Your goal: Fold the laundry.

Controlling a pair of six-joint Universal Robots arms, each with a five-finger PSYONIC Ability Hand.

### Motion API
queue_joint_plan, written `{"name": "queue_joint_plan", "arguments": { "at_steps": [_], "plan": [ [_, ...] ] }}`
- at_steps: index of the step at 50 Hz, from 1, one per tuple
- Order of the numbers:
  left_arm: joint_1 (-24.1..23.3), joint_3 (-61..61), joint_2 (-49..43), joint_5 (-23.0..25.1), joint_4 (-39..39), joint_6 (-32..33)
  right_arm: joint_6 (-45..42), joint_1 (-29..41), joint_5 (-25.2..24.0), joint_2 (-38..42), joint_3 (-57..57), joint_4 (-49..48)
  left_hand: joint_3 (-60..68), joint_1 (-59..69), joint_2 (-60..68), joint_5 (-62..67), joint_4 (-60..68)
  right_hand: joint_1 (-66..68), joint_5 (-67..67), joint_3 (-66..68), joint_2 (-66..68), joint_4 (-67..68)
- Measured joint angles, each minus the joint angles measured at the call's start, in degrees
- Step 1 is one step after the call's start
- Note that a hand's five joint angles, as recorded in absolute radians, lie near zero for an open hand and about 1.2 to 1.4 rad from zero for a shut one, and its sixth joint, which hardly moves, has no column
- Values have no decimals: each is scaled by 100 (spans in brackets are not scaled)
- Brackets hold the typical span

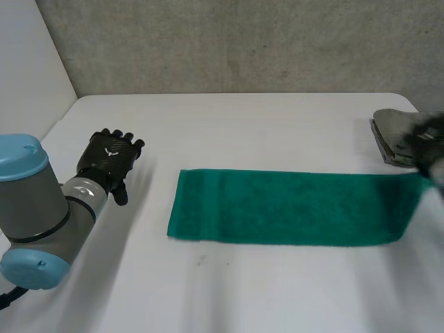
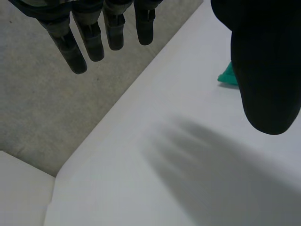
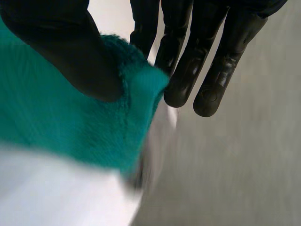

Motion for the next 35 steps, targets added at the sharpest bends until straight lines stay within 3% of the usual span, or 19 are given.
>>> {"name": "queue_joint_plan", "arguments": {
  "at_steps": [7,9,10,16,19,20,23,27,28,35],
  "plan": [
    [-4,3,117,-17,-3,-101,384,2204,-93,406,-849,-295,0,0,0,0,0,0,0,0,0,0],
    [-5,4,125,-18,-2,-118,393,2419,-122,484,-933,-330,0,0,0,0,0,0,0,0,0,0],
    [-11,7,153,-18,-5,-198,400,3155,-268,818,-1211,-445,0,0,0,0,0,32,0,0,0,0],
    [-68,25,172,-12,-11,-334,293,4110,-913,1710,-1545,-511,0,0,0,0,0,-108,-172,-206,-233,-210],
    [-111,43,169,-12,-12,-356,255,4255,-1106,1941,-1566,-496,0,0,0,0,0,-108,-172,-206,-233,-210],
    [-165,69,163,-11,-11,-365,271,4289,-1159,2008,-1552,-484,0,0,0,0,0,-2397,-2436,-2693,-2685,-2689],
    [-335,163,138,-12,-8,-379,526,4256,-1109,1964,-1462,-460,0,0,0,0,0,-4048,-4502,-4735,-4809,-4719],
    [-570,328,88,-19,-4,-386,1141,4006,-891,1659,-1280,-409,0,0,0,0,0,-4048,-4502,-4735,-4809,-4719],
    [-686,421,45,-25,-5,-386,1629,3736,-734,1367,-1120,-331,0,0,0,0,0,-4423,-5290,-5587,-5506,-5497],
    [-1133,767,-219,-57,-3,-378,3084,2447,-484,411,-287,408,0,0,0,0,0,-4423,-5290,-5587,-5506,-5497]
  ]
}}
